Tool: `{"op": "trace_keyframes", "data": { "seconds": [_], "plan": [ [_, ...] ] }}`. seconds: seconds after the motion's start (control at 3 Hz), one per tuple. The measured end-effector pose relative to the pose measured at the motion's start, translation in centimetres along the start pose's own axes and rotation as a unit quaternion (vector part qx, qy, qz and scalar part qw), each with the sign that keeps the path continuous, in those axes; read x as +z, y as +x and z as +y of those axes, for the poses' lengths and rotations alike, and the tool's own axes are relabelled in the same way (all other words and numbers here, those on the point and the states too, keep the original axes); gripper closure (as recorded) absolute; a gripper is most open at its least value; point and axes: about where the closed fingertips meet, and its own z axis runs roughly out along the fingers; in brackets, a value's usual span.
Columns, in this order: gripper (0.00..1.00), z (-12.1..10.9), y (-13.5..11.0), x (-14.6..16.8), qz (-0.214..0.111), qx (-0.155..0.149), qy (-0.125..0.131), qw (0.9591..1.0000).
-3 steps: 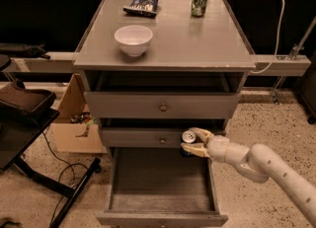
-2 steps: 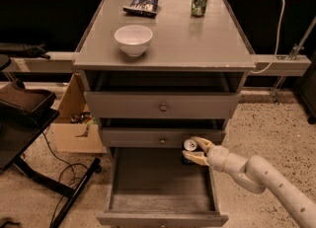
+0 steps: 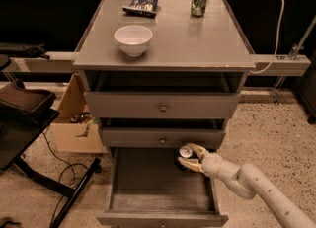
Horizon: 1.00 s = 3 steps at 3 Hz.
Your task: Place pepsi can into bottom drawer
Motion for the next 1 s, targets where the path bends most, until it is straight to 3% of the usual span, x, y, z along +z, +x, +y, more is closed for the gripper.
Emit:
{"op": "trace_keyframes", "data": {
  "seconds": [0.33, 1.0],
  "plan": [
    [1.00, 0.9, 6.4, 0.9, -0.011, 0.009, -0.018, 0.9997],
    [1.00, 3.6, 17.2, 2.5, -0.001, 0.025, -0.056, 0.9982]
  ]
}}
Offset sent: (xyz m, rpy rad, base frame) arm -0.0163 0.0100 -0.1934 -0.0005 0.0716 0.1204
